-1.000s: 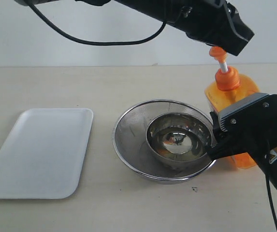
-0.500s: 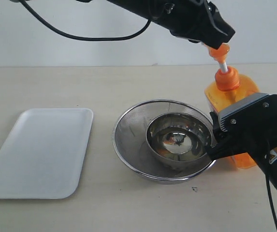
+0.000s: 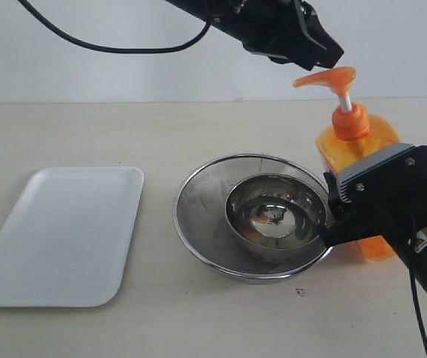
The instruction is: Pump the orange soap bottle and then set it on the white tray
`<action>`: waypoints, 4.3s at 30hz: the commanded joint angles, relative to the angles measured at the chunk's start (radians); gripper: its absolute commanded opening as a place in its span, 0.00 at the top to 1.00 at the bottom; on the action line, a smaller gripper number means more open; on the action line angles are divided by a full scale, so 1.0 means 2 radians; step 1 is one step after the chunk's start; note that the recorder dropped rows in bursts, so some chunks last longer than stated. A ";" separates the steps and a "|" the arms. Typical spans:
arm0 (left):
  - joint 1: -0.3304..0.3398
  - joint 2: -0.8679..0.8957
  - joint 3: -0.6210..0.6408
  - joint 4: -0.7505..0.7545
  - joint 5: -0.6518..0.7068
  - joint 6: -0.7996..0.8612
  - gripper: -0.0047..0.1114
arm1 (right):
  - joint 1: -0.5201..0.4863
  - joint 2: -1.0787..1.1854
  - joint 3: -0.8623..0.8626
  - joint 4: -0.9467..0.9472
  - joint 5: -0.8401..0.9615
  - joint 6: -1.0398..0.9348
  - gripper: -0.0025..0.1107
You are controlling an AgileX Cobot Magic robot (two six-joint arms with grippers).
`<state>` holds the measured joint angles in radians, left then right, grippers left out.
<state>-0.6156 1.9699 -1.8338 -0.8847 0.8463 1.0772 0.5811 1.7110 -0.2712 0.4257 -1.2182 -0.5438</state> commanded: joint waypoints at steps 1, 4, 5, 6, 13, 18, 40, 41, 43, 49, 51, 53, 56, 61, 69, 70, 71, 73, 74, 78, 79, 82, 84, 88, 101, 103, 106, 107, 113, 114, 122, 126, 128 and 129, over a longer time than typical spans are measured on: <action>0.014 -0.032 0.016 -0.005 0.003 -0.006 0.92 | -0.001 -0.002 0.001 0.007 -0.001 -0.021 0.98; 0.025 -0.055 0.049 -0.006 0.000 -0.006 0.92 | -0.001 -0.002 0.001 0.007 -0.001 -0.038 0.98; 0.027 -0.062 0.060 -0.007 -0.001 -0.003 0.92 | -0.001 -0.002 0.001 0.007 -0.001 -0.043 0.98; 0.030 -0.072 0.075 -0.007 -0.005 0.004 0.92 | -0.001 -0.002 0.001 0.007 -0.001 -0.050 0.98; 0.032 -0.124 0.160 -0.059 -0.039 0.052 0.92 | -0.001 -0.002 0.001 0.013 -0.001 -0.082 0.98; 0.032 -0.132 0.173 -0.083 -0.018 0.066 0.92 | -0.001 -0.002 0.001 0.025 -0.001 -0.090 0.98; 0.028 -0.090 0.173 -0.117 -0.037 0.089 0.92 | -0.001 -0.002 0.001 0.030 -0.001 -0.113 0.98; 0.028 -0.084 0.173 -0.115 -0.054 0.090 0.92 | -0.001 -0.002 0.001 0.030 -0.001 -0.113 0.98; 0.028 -0.076 0.173 -0.115 -0.073 0.101 0.92 | -0.001 -0.002 0.001 0.030 -0.001 -0.112 0.98; 0.028 -0.063 0.173 -0.117 -0.098 0.124 0.92 | -0.001 -0.002 0.001 0.027 -0.001 -0.109 0.98; 0.028 -0.058 0.173 -0.121 -0.101 0.127 0.92 | -0.001 -0.002 0.001 0.024 -0.001 -0.108 0.98; 0.028 -0.052 0.173 -0.127 -0.098 0.132 0.92 | -0.001 -0.002 0.001 0.023 -0.001 -0.108 0.98; 0.028 -0.049 0.173 -0.131 -0.087 0.132 0.92 | -0.001 -0.002 0.001 0.023 -0.001 -0.108 0.98; 0.028 -0.052 0.173 -0.128 -0.067 0.132 0.92 | -0.001 -0.002 0.001 0.022 -0.001 -0.108 0.98; 0.028 -0.061 0.173 -0.128 -0.051 0.119 0.92 | -0.001 -0.002 0.001 0.022 -0.001 -0.108 0.98; 0.028 -0.062 0.173 -0.128 -0.048 0.119 0.92 | -0.001 -0.002 0.001 0.022 -0.001 -0.108 0.98; 0.028 -0.063 0.173 -0.128 -0.043 0.117 0.92 | -0.001 -0.002 0.001 0.023 -0.001 -0.108 0.98; 0.028 -0.063 0.173 -0.128 -0.043 0.115 0.92 | -0.001 -0.002 0.001 0.023 -0.001 -0.108 0.98; 0.028 -0.063 0.173 -0.128 -0.043 0.115 0.92 | -0.001 -0.002 0.001 0.023 -0.001 -0.108 0.98; 0.028 -0.063 0.173 -0.127 -0.042 0.101 0.92 | -0.001 -0.002 0.001 0.025 -0.001 -0.108 0.98; 0.028 -0.063 0.173 -0.122 -0.039 0.101 0.92 | -0.001 -0.002 0.001 0.025 -0.001 -0.108 0.98; 0.030 -0.065 0.173 -0.121 -0.041 0.102 0.92 | -0.001 -0.002 0.001 0.026 -0.001 -0.108 0.98; 0.030 -0.075 0.173 -0.116 -0.027 0.099 0.92 | -0.001 -0.002 0.001 0.028 -0.001 -0.109 0.98; 0.030 -0.084 0.173 -0.116 -0.014 0.086 0.92 | -0.001 -0.002 0.001 0.030 -0.001 -0.109 0.98; 0.029 -0.082 0.179 -0.103 -0.077 0.081 0.92 | -0.001 -0.002 0.001 0.030 -0.001 -0.108 0.98; 0.029 -0.080 0.179 -0.102 -0.066 0.077 0.92 | -0.001 -0.002 0.001 0.030 -0.001 -0.108 0.98; 0.024 -0.071 0.179 -0.100 -0.046 0.069 0.92 | -0.001 -0.002 0.001 0.030 -0.001 -0.107 0.98; 0.022 -0.069 0.179 -0.100 -0.043 0.069 0.92 | -0.001 -0.002 0.001 0.030 -0.001 -0.107 0.98; 0.018 -0.067 0.179 -0.100 -0.041 0.064 0.92 | -0.001 -0.002 0.001 0.030 -0.001 -0.107 0.98; 0.018 -0.067 0.179 -0.098 -0.038 0.063 0.92 | -0.001 -0.002 0.001 0.030 -0.001 -0.107 0.98; 0.018 -0.067 0.179 -0.086 -0.018 0.054 0.92 | -0.001 -0.002 0.001 0.030 -0.001 -0.107 0.98; 0.018 -0.069 0.179 -0.078 -0.023 0.054 0.92 | -0.001 -0.002 0.001 0.030 -0.001 -0.107 0.98; 0.018 -0.076 0.179 -0.070 -0.036 0.052 0.92 | -0.001 -0.002 0.001 0.030 -0.001 -0.107 0.98; 0.018 -0.081 0.179 -0.073 -0.036 0.052 0.92 | -0.001 -0.002 0.001 0.030 -0.001 -0.107 0.98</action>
<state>-0.5708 1.8295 -1.4800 -1.0354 0.7878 1.1901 0.5811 1.7110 -0.2712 0.4909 -1.1953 -0.7572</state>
